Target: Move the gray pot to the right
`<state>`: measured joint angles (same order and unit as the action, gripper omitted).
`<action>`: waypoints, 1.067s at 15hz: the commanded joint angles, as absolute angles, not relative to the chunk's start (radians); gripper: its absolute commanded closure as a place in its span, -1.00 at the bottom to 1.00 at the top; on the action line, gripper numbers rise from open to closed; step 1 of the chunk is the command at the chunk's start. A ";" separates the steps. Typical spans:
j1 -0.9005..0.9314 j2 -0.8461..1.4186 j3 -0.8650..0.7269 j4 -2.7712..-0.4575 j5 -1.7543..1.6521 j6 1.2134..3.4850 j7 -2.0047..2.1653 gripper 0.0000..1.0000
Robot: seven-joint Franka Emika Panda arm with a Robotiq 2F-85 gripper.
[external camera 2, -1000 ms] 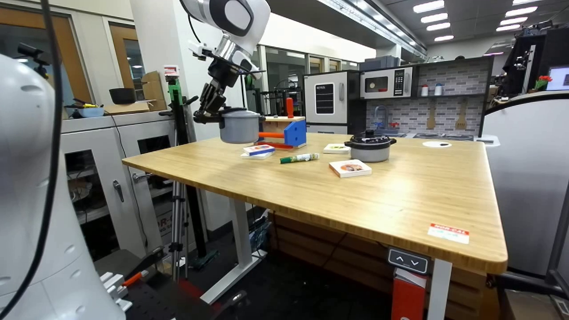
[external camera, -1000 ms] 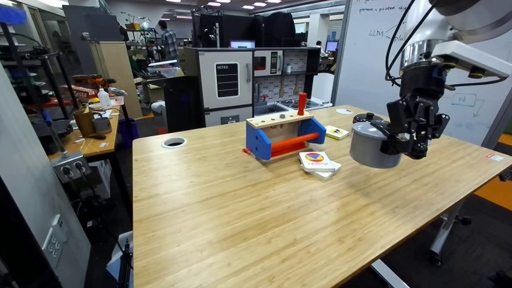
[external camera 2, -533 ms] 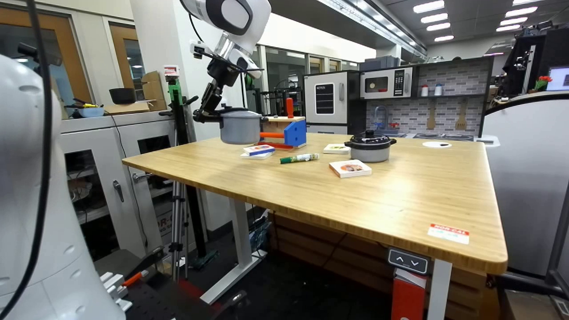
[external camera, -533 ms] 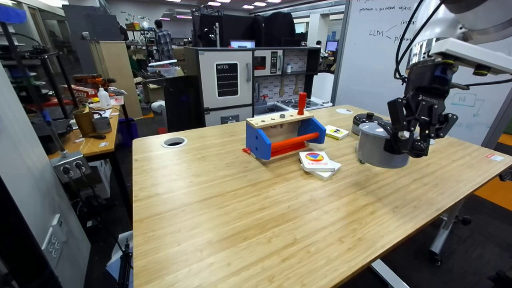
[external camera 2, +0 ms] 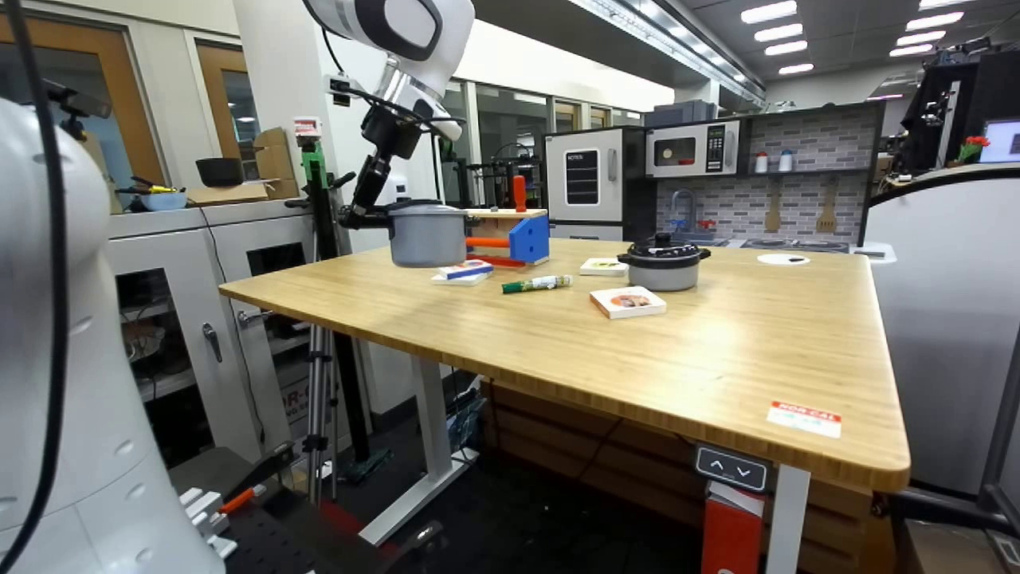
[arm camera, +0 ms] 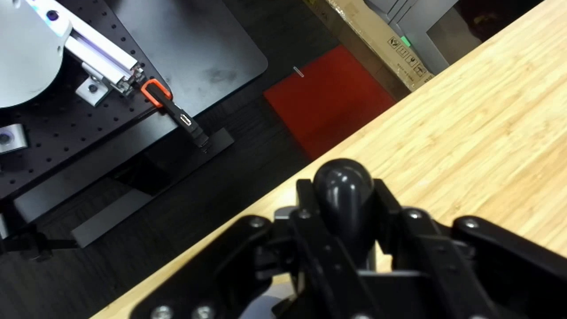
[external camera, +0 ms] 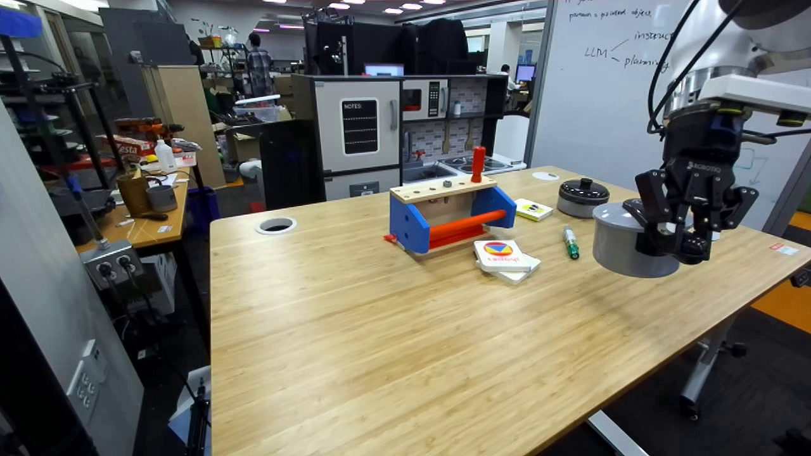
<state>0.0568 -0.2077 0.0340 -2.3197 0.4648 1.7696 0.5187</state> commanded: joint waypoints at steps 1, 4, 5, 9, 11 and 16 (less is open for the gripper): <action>0.028 -0.275 0.050 -2.349 0.432 1.781 0.566 0.83; 0.013 -0.306 0.048 -2.359 0.413 1.778 0.596 0.83; 0.009 -0.310 0.049 -2.361 0.409 1.781 0.600 0.83; 0.005 -0.303 0.049 -2.360 0.418 1.788 0.591 0.83; 0.004 -0.292 0.048 -2.356 0.419 1.789 0.589 0.83; -0.013 -0.271 0.033 -2.357 0.418 1.809 0.570 0.83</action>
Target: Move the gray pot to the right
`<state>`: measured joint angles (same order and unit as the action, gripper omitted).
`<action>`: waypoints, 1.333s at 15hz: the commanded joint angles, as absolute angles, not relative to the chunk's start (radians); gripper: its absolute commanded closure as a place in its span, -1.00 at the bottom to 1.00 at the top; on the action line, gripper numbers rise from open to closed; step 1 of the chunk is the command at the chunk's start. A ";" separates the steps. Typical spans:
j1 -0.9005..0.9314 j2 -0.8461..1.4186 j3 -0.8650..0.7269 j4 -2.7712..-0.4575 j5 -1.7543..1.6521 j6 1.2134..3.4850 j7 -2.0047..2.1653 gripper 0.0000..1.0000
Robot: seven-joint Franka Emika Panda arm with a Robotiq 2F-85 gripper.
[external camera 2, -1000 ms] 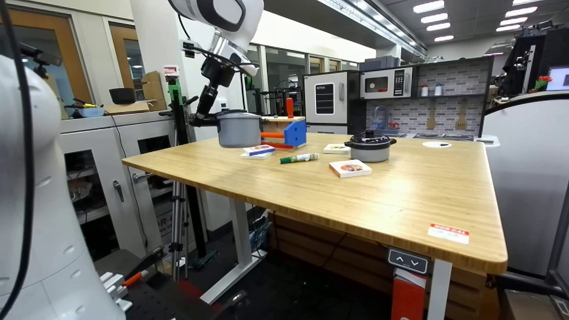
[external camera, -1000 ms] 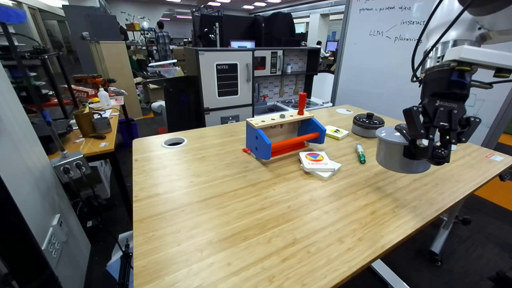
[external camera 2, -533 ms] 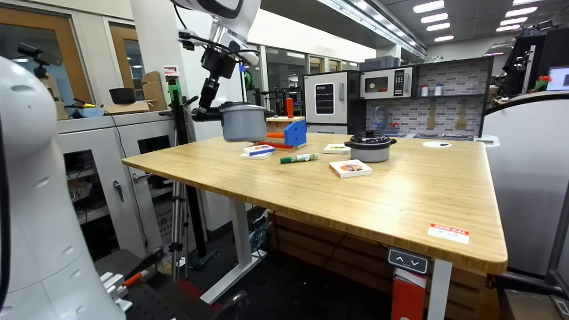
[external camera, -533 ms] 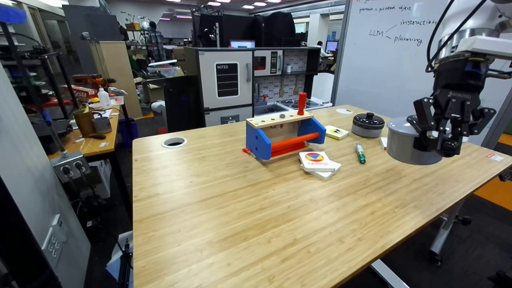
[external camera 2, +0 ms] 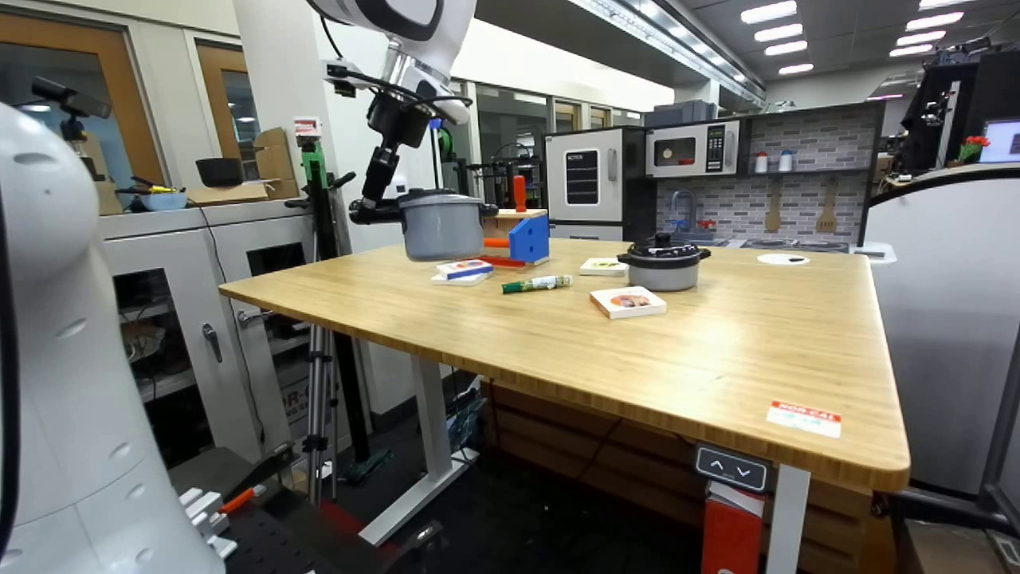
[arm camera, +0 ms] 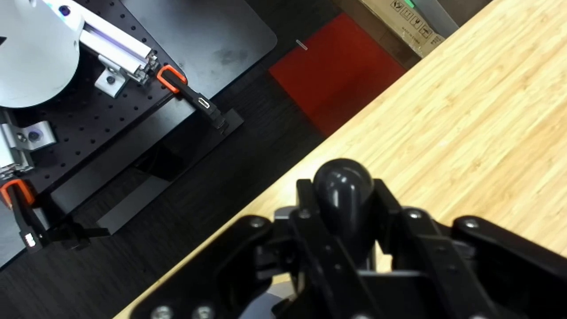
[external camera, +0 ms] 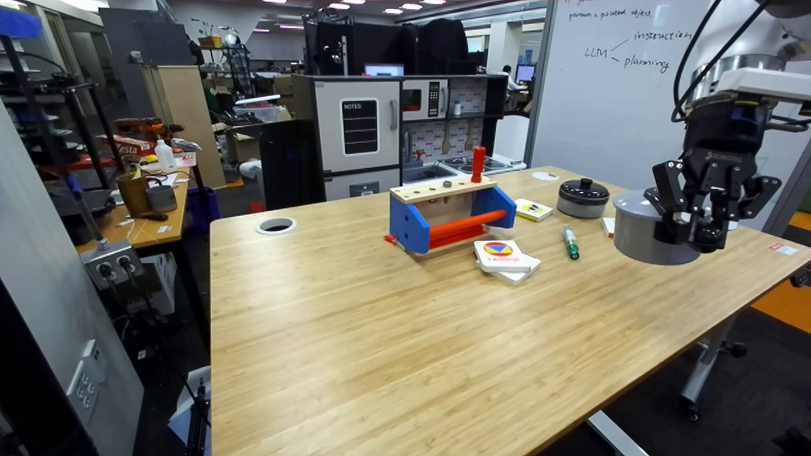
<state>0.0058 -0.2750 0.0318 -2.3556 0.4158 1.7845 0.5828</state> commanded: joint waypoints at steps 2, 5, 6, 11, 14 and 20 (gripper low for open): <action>-0.018 -0.273 0.026 -2.361 0.429 1.837 0.535 0.83; -0.019 -0.273 0.017 -2.360 0.437 1.872 0.480 0.83; -0.017 -0.278 0.013 -2.363 0.448 1.895 0.451 0.83; -0.025 -0.290 -0.019 -2.380 0.496 1.941 0.386 0.83; -0.026 -0.281 -0.028 -2.399 0.519 1.937 0.377 0.83; -0.025 -0.261 -0.022 -2.434 0.512 1.918 0.392 0.83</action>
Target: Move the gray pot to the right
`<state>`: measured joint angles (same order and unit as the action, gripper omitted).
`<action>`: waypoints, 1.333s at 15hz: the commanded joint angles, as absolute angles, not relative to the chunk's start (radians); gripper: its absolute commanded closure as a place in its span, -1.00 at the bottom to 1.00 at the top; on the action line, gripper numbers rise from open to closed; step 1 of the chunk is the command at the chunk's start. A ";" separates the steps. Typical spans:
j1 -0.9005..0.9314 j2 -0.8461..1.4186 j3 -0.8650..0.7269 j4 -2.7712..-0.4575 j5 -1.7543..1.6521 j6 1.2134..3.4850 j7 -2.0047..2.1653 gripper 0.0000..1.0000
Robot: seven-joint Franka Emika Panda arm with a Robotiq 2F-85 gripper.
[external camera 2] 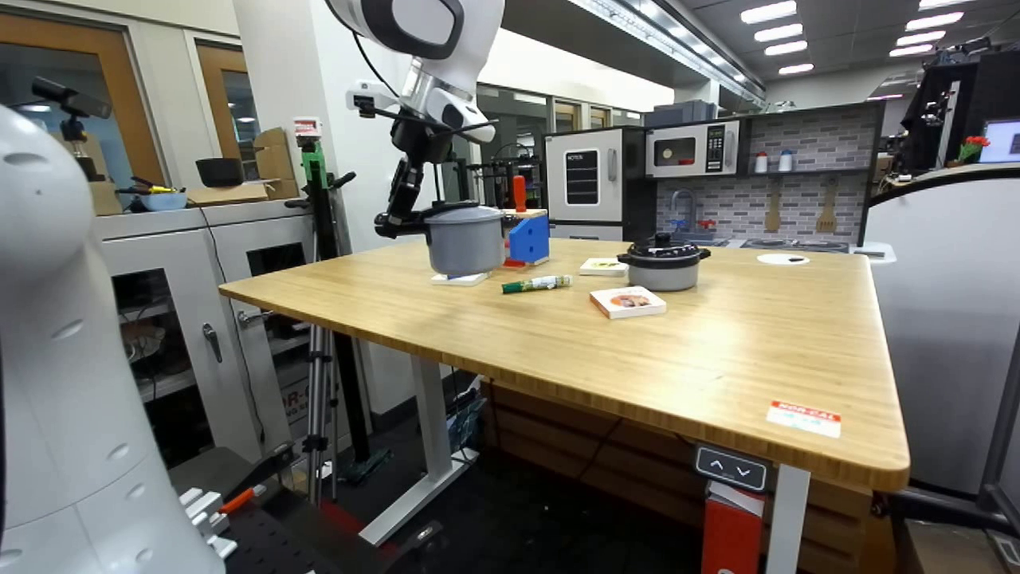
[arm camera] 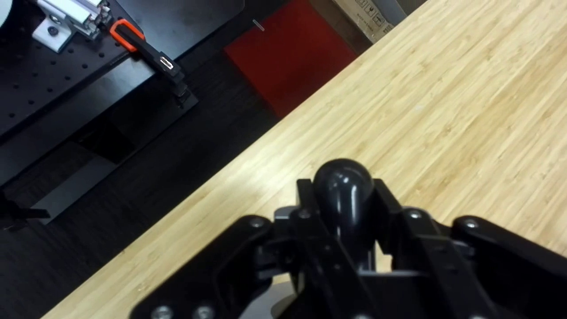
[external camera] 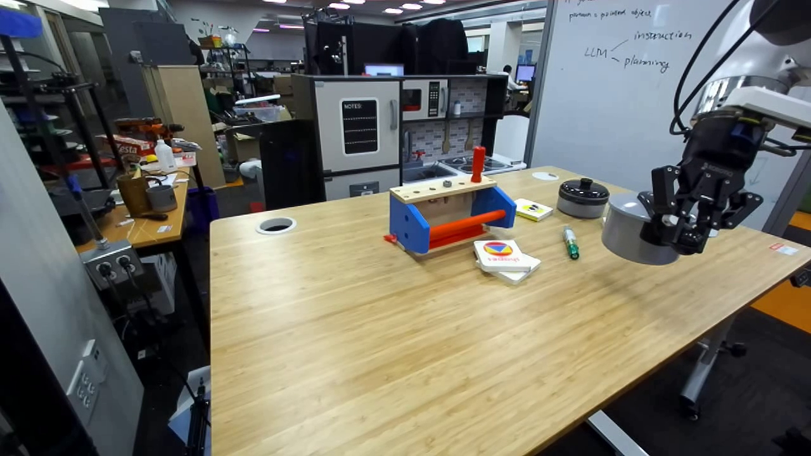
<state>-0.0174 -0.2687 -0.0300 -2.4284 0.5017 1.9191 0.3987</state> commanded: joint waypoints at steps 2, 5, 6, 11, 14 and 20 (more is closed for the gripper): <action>-0.024 -0.250 -0.021 -2.441 0.518 1.924 0.389 0.83; -0.022 -0.231 -0.019 -2.443 0.518 1.925 0.388 0.83; -0.021 -0.226 -0.019 -2.443 0.518 1.925 0.388 0.83; -0.021 -0.199 -0.019 -2.452 0.525 1.944 0.383 0.83; -0.019 -0.183 -0.019 -2.455 0.529 1.959 0.378 0.83; -0.013 -0.155 -0.016 -2.461 0.552 1.995 0.373 0.83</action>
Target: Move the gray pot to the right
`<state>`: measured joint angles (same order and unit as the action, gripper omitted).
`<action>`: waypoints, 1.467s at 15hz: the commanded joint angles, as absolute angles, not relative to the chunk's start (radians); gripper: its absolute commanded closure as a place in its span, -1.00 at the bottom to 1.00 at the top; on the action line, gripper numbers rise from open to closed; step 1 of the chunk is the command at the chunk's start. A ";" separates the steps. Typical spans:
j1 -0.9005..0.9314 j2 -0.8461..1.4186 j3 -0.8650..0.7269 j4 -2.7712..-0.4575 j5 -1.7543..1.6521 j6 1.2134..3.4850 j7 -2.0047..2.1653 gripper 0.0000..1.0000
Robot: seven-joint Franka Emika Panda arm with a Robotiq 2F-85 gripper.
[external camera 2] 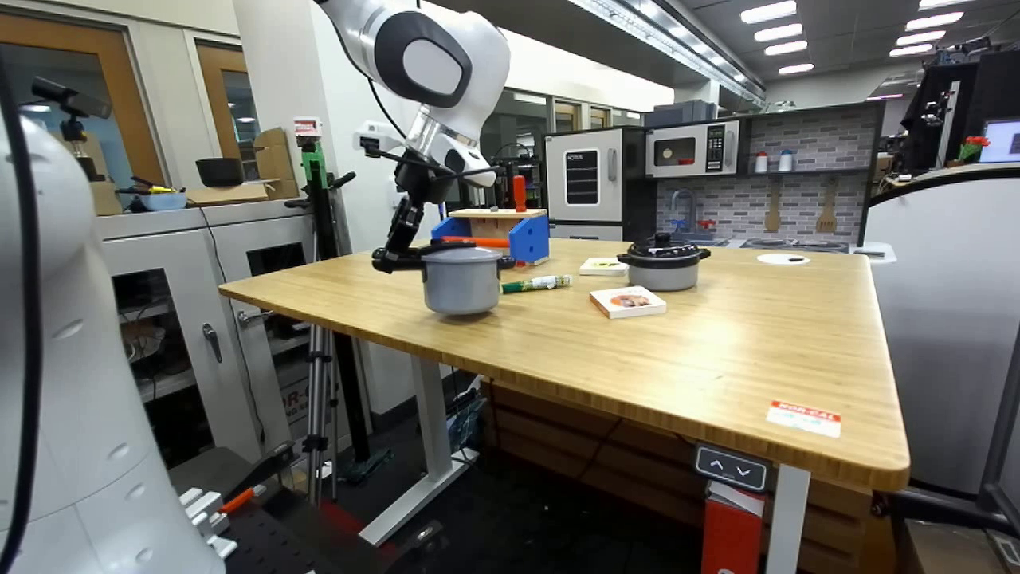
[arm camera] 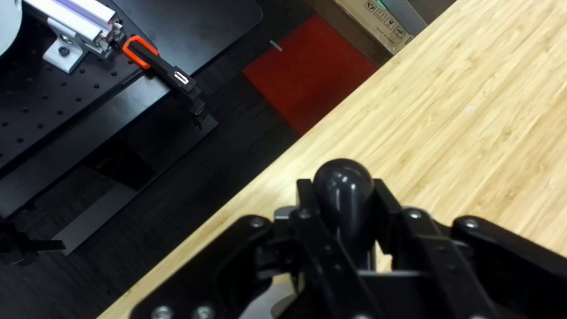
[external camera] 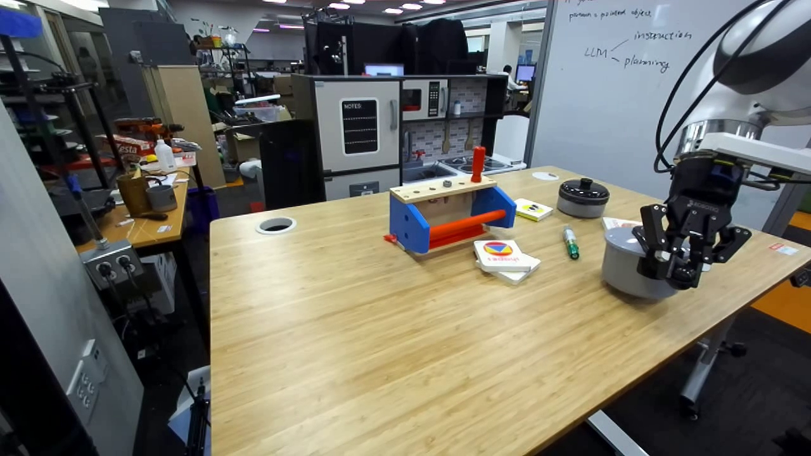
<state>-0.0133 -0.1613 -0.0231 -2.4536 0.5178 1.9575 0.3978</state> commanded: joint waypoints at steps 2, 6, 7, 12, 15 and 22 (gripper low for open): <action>-0.010 -0.156 -0.014 -2.466 0.558 2.011 0.374 0.83; -0.005 -0.184 -0.002 -2.476 0.554 2.035 0.385 0.74; -0.004 -0.188 -0.001 -2.477 0.555 2.042 0.385 0.50; -0.001 -0.205 0.003 -2.481 0.564 2.053 0.381 -0.57; -0.001 -0.211 0.002 -2.488 0.570 2.056 0.381 -0.97; -0.002 -0.270 0.014 -2.491 0.540 2.019 0.400 -1.00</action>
